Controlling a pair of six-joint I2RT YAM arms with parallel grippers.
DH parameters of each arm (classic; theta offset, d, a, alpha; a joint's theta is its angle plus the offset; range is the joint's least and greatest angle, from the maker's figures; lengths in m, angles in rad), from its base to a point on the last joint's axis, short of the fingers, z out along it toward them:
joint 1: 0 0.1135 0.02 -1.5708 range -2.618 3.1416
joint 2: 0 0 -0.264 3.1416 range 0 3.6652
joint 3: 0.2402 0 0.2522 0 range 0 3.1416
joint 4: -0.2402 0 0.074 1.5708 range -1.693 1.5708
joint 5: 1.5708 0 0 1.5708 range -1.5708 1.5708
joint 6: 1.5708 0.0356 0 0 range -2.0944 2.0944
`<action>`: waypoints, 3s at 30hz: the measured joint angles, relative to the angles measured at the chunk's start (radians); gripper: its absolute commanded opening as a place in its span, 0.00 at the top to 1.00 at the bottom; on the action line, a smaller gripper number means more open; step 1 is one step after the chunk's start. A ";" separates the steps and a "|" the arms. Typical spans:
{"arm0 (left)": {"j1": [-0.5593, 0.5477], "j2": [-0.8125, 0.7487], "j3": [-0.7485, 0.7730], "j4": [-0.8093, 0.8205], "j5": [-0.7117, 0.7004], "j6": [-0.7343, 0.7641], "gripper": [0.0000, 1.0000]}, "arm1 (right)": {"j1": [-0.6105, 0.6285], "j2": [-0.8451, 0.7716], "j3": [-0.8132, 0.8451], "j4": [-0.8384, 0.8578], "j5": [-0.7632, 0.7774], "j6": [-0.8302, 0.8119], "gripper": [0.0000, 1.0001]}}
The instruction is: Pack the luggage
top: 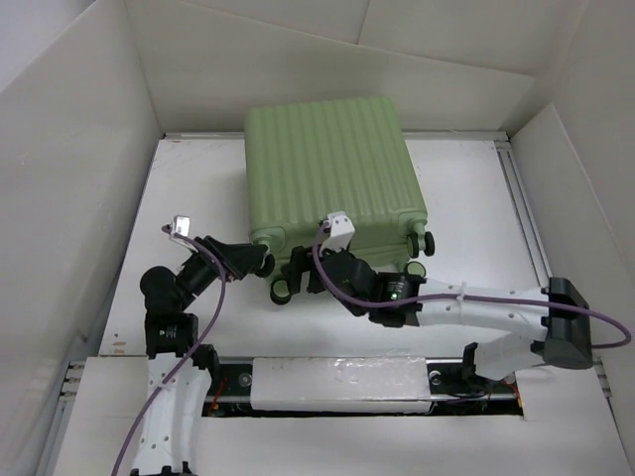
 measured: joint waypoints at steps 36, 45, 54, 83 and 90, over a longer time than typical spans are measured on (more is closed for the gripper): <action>-0.003 -0.140 0.087 -0.419 -0.267 0.241 0.41 | -0.148 0.201 0.129 0.087 -0.299 0.081 0.98; -0.003 0.266 0.187 -0.194 -0.231 0.201 0.38 | -0.380 -0.026 0.001 -0.081 -0.361 0.014 0.99; -0.003 0.459 0.659 -0.253 -0.299 0.279 0.40 | -0.422 0.023 0.036 -0.085 -0.340 -0.037 1.00; -0.516 0.198 0.024 -0.159 -0.688 0.295 0.56 | -0.422 0.080 0.115 -0.140 -0.348 -0.077 1.00; -1.029 0.333 0.024 -0.056 -1.032 0.327 0.54 | -0.455 0.094 0.145 -0.168 -0.433 -0.083 1.00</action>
